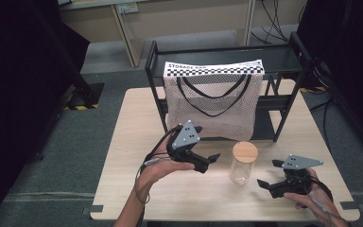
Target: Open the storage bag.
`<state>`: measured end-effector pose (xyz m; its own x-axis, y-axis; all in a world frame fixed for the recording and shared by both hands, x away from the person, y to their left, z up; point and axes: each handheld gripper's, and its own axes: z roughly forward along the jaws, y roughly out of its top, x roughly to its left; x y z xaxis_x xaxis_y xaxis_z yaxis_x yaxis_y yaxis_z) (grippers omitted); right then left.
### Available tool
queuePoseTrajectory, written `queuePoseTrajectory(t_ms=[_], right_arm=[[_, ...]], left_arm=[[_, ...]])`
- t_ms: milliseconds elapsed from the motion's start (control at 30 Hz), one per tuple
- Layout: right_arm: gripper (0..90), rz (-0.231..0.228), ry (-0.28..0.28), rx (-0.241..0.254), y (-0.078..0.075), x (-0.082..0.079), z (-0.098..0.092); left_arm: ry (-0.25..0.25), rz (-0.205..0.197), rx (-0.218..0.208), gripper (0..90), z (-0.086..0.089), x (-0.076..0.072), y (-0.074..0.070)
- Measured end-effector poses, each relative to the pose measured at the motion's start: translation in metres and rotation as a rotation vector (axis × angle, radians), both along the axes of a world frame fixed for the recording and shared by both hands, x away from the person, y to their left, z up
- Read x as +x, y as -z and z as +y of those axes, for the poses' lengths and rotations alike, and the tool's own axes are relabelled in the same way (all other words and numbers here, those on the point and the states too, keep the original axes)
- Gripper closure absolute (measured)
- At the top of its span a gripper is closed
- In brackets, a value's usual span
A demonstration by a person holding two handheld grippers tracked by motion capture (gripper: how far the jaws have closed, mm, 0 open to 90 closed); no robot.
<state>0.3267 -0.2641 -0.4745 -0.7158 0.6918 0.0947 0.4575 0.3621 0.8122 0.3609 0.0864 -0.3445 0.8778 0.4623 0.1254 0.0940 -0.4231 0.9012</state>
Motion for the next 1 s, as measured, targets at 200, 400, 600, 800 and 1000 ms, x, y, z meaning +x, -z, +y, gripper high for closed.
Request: queuePoseTrajectory(t_ms=[200, 400, 600, 800, 1000], right_arm=[[2.7, -0.001, 0.0, 0.001, 0.0, 0.0, 0.0], [2.7, -0.001, 0.002, 0.001, 0.0, 0.0, -0.001], [2.7, 0.003, 0.002, 0.001, 0.001, 0.0, -0.001], [2.8, 0.005, 0.001, 0.001, 0.001, 0.0, -0.001], [2.8, 0.004, 0.001, 0.003, 0.001, 0.0, -0.001]], left_arm=[[-0.003, -0.006, -0.008, 3.5, -0.003, 0.006, -0.008], [-0.003, -0.014, -0.008, 3.5, -0.007, 0.01, -0.014], [0.002, -0.025, -0.002, 3.5, -0.012, 0.012, -0.019], [0.0, -0.026, -0.012, 3.5, -0.015, 0.016, -0.024], [-0.005, -0.026, -0.012, 3.5, -0.019, 0.02, -0.027]])
